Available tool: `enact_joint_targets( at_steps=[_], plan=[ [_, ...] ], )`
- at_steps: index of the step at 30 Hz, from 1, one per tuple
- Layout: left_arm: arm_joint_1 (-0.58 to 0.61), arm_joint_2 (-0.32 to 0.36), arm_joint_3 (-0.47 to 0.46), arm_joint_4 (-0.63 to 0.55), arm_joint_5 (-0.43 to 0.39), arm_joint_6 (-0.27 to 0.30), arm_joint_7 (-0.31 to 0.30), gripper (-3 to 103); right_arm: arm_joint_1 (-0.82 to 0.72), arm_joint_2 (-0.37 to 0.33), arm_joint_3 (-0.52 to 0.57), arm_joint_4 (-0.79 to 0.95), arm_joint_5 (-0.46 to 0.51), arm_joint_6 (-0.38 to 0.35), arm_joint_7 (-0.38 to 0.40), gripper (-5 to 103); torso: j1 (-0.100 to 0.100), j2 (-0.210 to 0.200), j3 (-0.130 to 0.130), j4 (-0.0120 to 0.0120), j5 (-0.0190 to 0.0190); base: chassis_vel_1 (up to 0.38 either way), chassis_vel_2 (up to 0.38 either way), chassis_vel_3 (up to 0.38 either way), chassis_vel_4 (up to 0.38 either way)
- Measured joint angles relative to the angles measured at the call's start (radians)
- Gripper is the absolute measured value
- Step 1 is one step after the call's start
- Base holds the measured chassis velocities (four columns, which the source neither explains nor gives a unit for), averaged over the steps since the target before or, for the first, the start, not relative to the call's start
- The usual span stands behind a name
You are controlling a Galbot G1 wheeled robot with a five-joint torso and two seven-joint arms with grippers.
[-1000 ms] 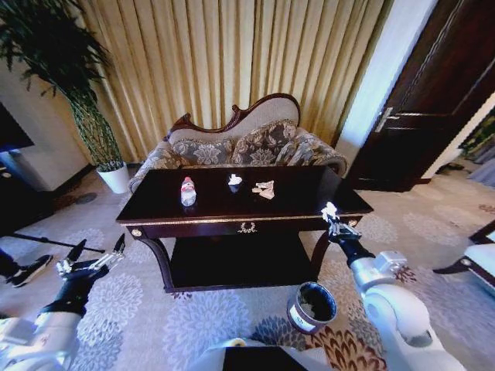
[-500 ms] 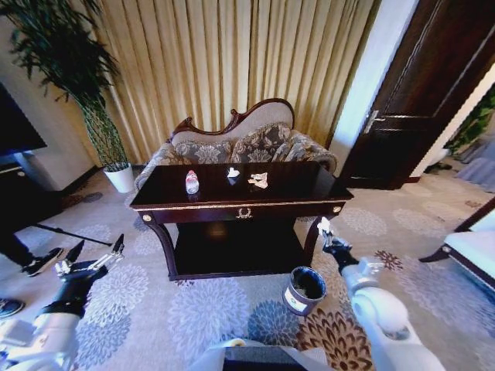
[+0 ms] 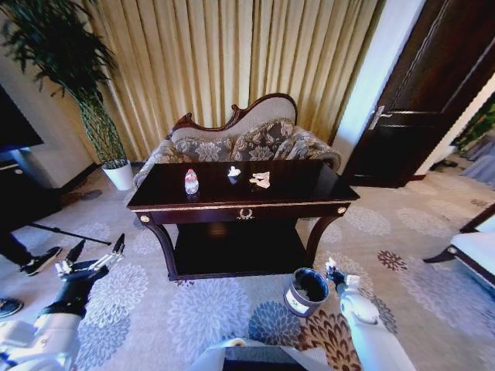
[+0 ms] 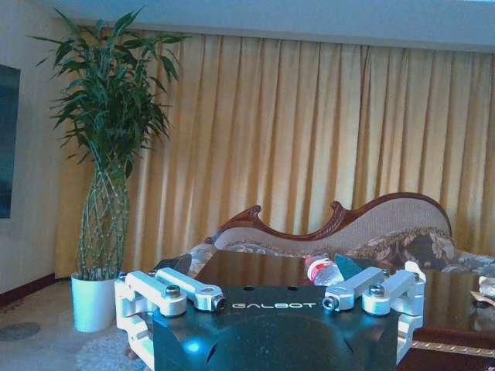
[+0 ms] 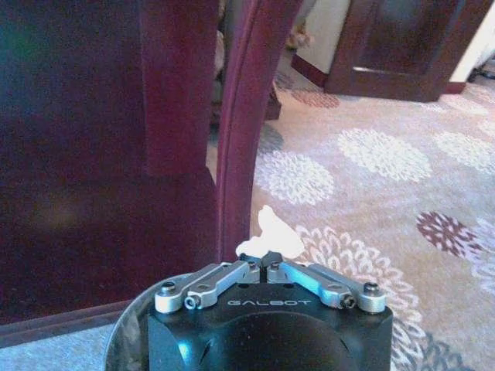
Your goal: Move to the front of the table and place the trash on the table into the trash bin.
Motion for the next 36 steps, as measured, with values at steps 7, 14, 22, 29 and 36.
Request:
enact_joint_targets(
  at_steps=[7,14,22,29,36],
  plan=[
    [0.000,-0.007,0.000,0.000,0.000,-0.002,0.014,100,0.023,0.045,-0.020,-0.040,-0.003,0.008,0.010,20,0.001,0.000,0.000,-0.0001,-0.0001,0.000,0.000,0.000,0.000],
    [-0.001,-0.006,0.001,0.000,0.000,-0.014,0.017,100,0.022,0.053,-0.022,-0.048,-0.004,0.008,0.010,47,0.000,0.000,0.000,0.0001,-0.0001,0.000,0.000,0.000,0.000],
    [-0.003,-0.003,-0.001,0.000,0.000,-0.017,0.017,100,0.014,0.041,-0.017,-0.042,0.000,0.007,0.009,74,0.000,0.000,0.000,0.0001,-0.0001,0.000,0.000,0.000,0.000],
    [-0.002,-0.003,-0.004,0.000,-0.002,-0.017,0.018,100,0.003,0.040,-0.015,-0.021,0.004,0.006,0.008,99,0.000,0.000,0.000,0.0001,0.0000,0.000,0.000,0.000,0.000],
    [0.001,-0.004,-0.005,0.000,-0.003,-0.019,0.018,100,-0.049,0.022,-0.011,0.123,0.107,0.013,-0.068,100,0.000,0.000,0.000,0.0000,0.0002,0.000,0.000,0.000,0.000]
  ],
)
